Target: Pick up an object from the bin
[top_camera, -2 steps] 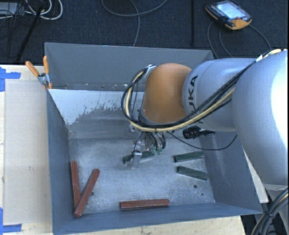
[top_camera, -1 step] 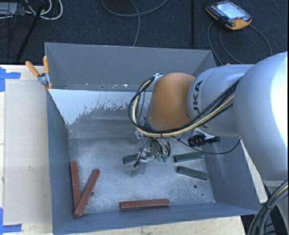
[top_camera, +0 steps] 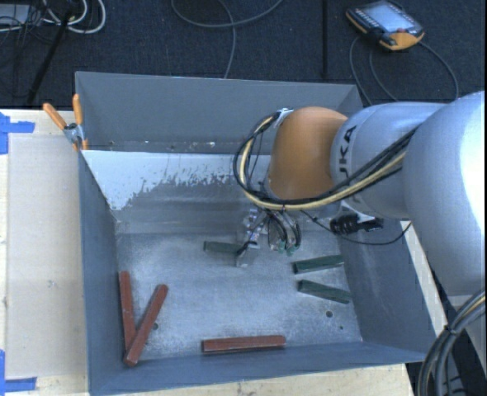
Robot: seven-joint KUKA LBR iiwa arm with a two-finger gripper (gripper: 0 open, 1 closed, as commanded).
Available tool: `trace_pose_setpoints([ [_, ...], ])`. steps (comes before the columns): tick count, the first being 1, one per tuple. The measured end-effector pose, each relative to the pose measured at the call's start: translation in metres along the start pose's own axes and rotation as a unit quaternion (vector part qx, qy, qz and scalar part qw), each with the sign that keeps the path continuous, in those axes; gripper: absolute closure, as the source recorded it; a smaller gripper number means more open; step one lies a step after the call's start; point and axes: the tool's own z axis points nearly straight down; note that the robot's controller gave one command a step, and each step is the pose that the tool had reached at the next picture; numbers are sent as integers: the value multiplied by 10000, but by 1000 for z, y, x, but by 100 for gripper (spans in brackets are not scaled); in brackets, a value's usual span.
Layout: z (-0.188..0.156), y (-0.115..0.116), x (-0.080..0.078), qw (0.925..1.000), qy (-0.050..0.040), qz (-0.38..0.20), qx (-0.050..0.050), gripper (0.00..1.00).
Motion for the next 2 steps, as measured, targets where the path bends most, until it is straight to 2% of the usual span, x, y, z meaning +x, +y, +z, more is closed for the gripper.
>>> trace_pose_setpoints([
  [1,0,0,0,10000,0,0,-1,100],
  [2,-157,2,18,9999,-11,140,-2,100],
])
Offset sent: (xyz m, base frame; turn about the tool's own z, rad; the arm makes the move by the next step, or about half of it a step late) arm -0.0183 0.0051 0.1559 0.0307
